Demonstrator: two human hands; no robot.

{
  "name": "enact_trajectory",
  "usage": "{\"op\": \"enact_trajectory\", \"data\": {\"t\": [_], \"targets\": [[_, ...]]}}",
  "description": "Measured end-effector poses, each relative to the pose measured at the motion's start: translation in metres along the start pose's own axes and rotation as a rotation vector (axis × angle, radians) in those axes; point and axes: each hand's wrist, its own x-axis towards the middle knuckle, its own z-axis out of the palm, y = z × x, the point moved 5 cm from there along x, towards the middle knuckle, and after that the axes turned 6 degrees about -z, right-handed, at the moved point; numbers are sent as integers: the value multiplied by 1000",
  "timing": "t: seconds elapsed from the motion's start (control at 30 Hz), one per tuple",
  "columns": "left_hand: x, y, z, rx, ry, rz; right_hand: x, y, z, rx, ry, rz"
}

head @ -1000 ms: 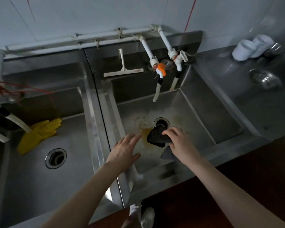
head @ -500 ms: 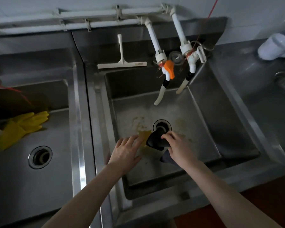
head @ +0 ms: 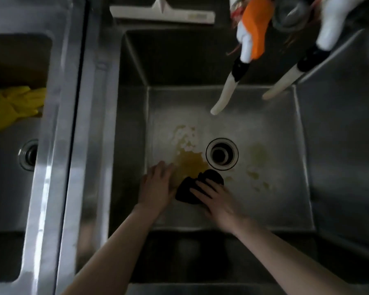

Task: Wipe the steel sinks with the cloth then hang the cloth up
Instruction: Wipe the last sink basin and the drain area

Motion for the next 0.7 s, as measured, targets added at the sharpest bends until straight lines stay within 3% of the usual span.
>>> {"op": "enact_trajectory", "data": {"t": [0.1, 0.27, 0.33, 0.53, 0.7], "targets": [[-11, -11, 26, 26, -27, -69, 3, 8, 35, -72, -64, -36], [-15, -26, 50, 30, 8, -120, 7, -6, 62, -169, -36, -370], [-12, -28, 52, 0, 34, -131, 14, -7, 61, -181, 8, -416], [-3, -32, 56, 13, -18, -212, 31, 6, 67, -216, 102, -410], [2, -21, 53, -18, 51, -230, 69, 20, 48, -127, 220, -77]]}}
